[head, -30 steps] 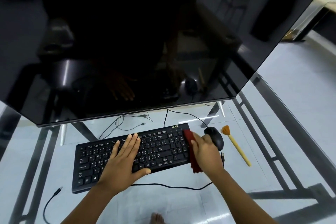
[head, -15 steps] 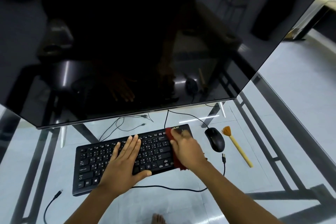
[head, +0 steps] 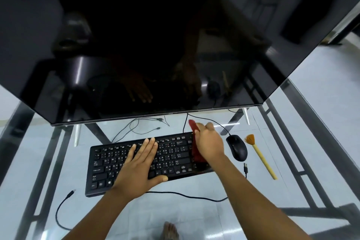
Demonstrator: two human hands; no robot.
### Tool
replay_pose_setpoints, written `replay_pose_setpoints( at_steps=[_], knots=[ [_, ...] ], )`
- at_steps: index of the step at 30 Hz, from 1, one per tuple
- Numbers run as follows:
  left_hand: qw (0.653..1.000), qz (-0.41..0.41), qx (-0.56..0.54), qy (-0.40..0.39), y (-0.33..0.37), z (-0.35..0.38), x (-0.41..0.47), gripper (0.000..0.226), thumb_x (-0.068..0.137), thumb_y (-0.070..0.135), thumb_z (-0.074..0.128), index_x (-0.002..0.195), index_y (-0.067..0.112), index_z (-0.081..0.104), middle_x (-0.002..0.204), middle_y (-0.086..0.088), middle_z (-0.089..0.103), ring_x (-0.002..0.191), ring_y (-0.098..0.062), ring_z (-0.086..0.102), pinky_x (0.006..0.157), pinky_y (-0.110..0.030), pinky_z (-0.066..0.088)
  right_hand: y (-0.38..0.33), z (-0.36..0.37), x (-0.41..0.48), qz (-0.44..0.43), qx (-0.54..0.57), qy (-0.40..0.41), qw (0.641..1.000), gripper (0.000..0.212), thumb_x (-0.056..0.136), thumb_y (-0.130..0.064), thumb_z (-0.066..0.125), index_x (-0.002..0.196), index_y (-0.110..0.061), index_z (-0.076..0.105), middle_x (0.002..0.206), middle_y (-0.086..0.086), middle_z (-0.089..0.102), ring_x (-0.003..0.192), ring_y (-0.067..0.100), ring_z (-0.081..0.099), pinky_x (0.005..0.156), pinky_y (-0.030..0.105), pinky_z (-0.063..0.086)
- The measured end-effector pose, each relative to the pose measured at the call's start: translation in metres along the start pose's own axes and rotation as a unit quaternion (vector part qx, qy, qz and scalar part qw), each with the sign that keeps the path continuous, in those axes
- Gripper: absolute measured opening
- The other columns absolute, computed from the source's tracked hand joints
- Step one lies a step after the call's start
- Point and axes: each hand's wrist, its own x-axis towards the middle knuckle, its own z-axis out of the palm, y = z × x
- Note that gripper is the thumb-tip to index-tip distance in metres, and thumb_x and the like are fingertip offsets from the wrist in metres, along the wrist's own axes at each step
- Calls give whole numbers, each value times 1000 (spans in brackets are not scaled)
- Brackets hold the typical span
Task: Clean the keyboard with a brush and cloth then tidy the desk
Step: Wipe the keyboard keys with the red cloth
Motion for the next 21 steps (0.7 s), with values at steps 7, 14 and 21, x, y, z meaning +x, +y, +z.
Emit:
replay_pose_setpoints(
  at_steps=[7, 14, 21],
  knots=[
    [1000, -1, 0, -10, 2, 1, 0, 103, 80, 86, 32, 153, 14, 17, 161, 0, 10, 148, -12, 1, 117, -42, 0, -30, 10, -40, -174, 9, -88, 981, 43, 101, -36, 39, 143, -29, 37, 125, 13, 50, 94, 32, 65, 78, 40, 55],
    [1000, -9, 5, -10, 1, 1, -2, 105, 78, 88, 28, 153, 16, 13, 161, 2, 4, 147, -9, -5, 116, -42, 0, -15, -2, -27, -54, 10, -61, 997, 40, 102, -32, 35, 141, -25, 39, 122, 14, 50, 94, 35, 64, 79, 40, 53],
    [1000, -9, -4, -9, 0, 2, 0, 105, 78, 89, 27, 153, 18, 9, 161, 4, -1, 147, -8, -8, 117, -42, -2, 15, -7, -7, 42, -10, -24, 999, 36, 102, -30, 33, 136, -26, 46, 118, 12, 51, 91, 34, 65, 77, 39, 55]
  ],
)
